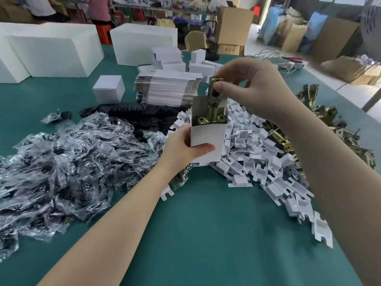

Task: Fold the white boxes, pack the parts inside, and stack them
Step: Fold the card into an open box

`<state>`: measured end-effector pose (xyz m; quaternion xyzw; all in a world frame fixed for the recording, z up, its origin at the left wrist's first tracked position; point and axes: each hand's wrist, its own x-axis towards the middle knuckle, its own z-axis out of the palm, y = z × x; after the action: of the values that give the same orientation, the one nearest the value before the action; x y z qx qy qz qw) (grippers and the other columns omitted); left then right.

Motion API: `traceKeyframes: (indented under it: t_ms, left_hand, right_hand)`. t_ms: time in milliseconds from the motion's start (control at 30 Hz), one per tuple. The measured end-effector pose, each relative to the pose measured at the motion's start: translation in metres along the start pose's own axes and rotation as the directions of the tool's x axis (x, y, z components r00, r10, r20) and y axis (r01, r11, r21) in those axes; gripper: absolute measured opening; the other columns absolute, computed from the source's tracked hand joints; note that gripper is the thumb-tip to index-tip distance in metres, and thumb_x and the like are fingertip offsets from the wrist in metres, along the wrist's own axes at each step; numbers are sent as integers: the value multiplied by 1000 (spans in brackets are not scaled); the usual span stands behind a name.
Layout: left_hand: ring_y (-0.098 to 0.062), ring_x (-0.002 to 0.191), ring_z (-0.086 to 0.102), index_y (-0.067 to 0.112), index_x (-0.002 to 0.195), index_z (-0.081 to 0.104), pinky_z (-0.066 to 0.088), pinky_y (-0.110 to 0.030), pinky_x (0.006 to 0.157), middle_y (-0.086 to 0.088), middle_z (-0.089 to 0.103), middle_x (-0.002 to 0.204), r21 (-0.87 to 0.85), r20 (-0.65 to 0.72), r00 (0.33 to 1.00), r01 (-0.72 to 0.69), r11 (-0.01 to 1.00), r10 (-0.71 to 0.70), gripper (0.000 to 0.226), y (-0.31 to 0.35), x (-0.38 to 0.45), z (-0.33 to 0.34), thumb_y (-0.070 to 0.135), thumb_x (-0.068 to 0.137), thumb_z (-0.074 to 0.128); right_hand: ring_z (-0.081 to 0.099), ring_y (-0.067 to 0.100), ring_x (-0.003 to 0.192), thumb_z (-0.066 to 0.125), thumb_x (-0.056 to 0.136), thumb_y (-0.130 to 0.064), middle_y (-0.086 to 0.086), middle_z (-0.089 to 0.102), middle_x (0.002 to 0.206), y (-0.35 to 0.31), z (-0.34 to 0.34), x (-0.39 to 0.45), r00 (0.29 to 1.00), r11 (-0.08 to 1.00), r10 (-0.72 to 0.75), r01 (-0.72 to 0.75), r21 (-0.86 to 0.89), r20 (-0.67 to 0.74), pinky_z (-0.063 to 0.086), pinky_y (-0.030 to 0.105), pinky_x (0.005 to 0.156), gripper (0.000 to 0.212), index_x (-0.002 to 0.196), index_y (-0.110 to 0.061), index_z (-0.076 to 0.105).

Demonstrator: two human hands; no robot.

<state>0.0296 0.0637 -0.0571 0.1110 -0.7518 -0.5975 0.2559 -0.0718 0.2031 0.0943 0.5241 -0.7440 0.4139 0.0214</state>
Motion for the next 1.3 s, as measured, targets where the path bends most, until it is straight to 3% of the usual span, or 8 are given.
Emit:
traceKeyframes:
  t_ms: [267,433,633,867,1000,1167,1233,1300]
  left_hand:
    - [2,87,66,34,102,62,50,-12,68,24,71,93,0,12,1000,-17,1000,17,40,2,-2,0,19,74,86]
    - [3,85,66,31,101,63,50,-11,67,23,72,90,-22,16,1000,-18,1000,18,39,0,-1,0,15,75,86]
    - [0,89,67,35,102,62,52,-12,69,20,72,96,-48,12,1000,-24,999,25,41,0,-1,0,17,74,86]
    - [1,90,67,34,104,62,51,-12,69,20,71,97,-59,5,1000,-8,998,8,41,-4,0,2,19,74,87]
    - [-6,92,68,24,109,64,54,-19,73,9,73,99,-52,-4,1000,-6,999,6,43,-7,2,2,23,73,87]
    - [-13,94,68,19,111,64,57,-27,76,1,73,101,-67,-11,1000,-3,998,3,48,-9,3,3,28,69,85]
    - [-12,93,69,20,110,64,56,-23,72,3,74,99,-76,-8,1000,3,997,-4,45,-10,3,2,26,70,85]
    - [-8,90,69,25,107,64,53,-17,70,8,74,98,-81,-3,1000,9,997,-9,41,-10,2,3,23,72,85]
  right_hand:
    - [57,-8,75,68,92,-23,-19,65,89,-2,4,0,996,999,-18,14,-46,-89,48,12,71,10,101,-22,65]
    - [65,18,88,69,91,-28,-18,66,89,-4,6,4,999,995,41,-42,-87,-6,54,29,81,14,103,-23,64]
    - [61,7,74,67,92,-27,-19,65,88,-3,7,3,996,995,10,-19,-94,-89,50,21,70,10,101,-25,62]
    - [54,-7,70,69,90,-24,-20,60,83,4,16,1,989,960,43,-3,-279,140,42,4,66,15,105,-22,69]
    - [49,10,88,66,92,-28,-14,60,81,8,30,-13,985,880,-17,97,-465,174,45,32,83,15,107,-28,69]
    - [39,16,101,54,96,-38,-10,62,99,9,31,-21,969,777,-10,162,-608,245,33,35,86,22,108,-31,72]
    - [44,19,105,58,94,-44,-3,62,108,8,31,-27,983,788,-69,160,-595,172,35,33,87,25,107,-28,73]
    - [49,18,95,62,93,-44,-2,61,94,8,29,-38,990,891,-100,45,-452,-99,34,29,80,24,88,-22,70]
